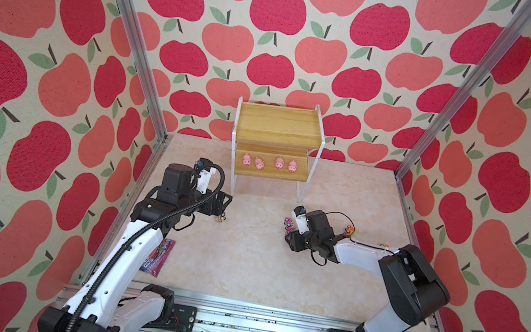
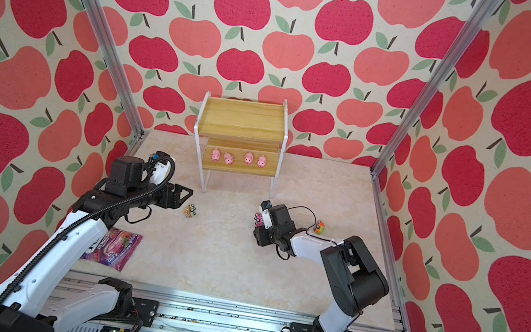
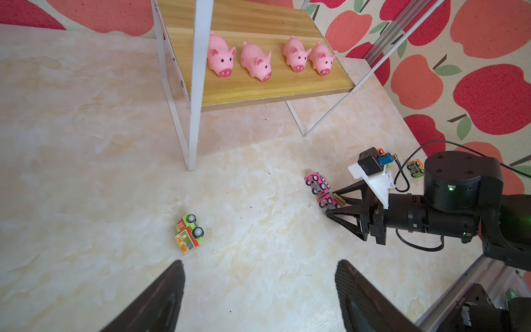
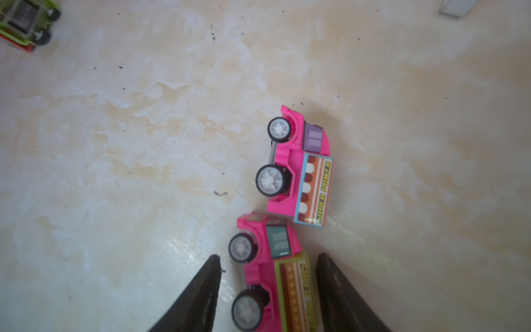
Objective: Organize plastic toys on shelves
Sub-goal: Pick up the plastic toy from the center of the table, then place the plastic toy at the center of the table.
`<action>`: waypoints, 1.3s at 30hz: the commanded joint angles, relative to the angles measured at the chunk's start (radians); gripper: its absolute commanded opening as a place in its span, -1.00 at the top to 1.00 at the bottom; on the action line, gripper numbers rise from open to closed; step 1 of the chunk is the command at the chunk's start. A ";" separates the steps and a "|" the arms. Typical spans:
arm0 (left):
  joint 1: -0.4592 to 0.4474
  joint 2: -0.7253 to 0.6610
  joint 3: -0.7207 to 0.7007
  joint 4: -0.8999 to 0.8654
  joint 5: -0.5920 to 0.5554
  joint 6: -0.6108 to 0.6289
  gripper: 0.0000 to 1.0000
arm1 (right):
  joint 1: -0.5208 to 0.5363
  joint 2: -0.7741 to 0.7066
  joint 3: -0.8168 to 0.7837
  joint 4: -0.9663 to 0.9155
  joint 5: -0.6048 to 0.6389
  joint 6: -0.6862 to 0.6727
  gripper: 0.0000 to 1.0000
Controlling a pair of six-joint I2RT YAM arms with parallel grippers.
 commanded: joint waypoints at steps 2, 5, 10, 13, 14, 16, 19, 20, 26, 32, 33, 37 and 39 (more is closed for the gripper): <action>0.012 -0.018 -0.015 0.033 0.020 -0.007 -0.70 | 0.004 0.021 0.020 -0.040 0.043 -0.022 0.05; 0.016 -0.020 -0.016 0.035 0.019 -0.007 -0.70 | 0.007 0.013 0.020 -0.045 0.052 -0.025 0.22; 0.021 -0.024 -0.019 0.038 0.018 -0.012 -0.70 | 0.021 -0.027 0.018 -0.092 0.122 -0.045 0.24; 0.022 -0.027 -0.020 0.040 0.017 -0.014 -0.70 | 0.028 -0.068 0.015 -0.134 0.202 -0.048 0.25; 0.022 -0.027 -0.020 0.041 0.017 -0.015 -0.70 | 0.028 -0.083 0.012 -0.150 0.231 -0.047 0.26; 0.022 -0.027 -0.021 0.043 0.017 -0.017 -0.70 | 0.029 -0.107 0.015 -0.189 0.295 -0.037 0.27; 0.023 -0.028 -0.021 0.044 0.016 -0.019 -0.69 | 0.028 -0.118 0.031 -0.253 0.395 -0.022 0.27; 0.022 -0.030 -0.021 0.043 0.016 -0.020 -0.69 | 0.029 -0.114 0.042 -0.283 0.435 -0.013 0.27; 0.021 -0.036 -0.022 0.048 0.017 -0.026 -0.69 | 0.047 -0.021 0.130 -0.414 0.659 0.006 0.27; 0.023 -0.042 -0.022 0.051 0.018 -0.031 -0.69 | 0.123 0.132 0.260 -0.519 0.825 0.008 0.26; 0.022 -0.043 -0.021 0.052 0.020 -0.033 -0.69 | 0.135 0.157 0.280 -0.535 0.844 0.006 0.26; 0.023 -0.051 -0.022 0.053 0.020 -0.034 -0.69 | 0.190 0.251 0.345 -0.587 0.918 -0.007 0.26; 0.023 -0.056 -0.022 0.054 0.022 -0.036 -0.69 | 0.219 0.296 0.374 -0.616 0.951 -0.012 0.26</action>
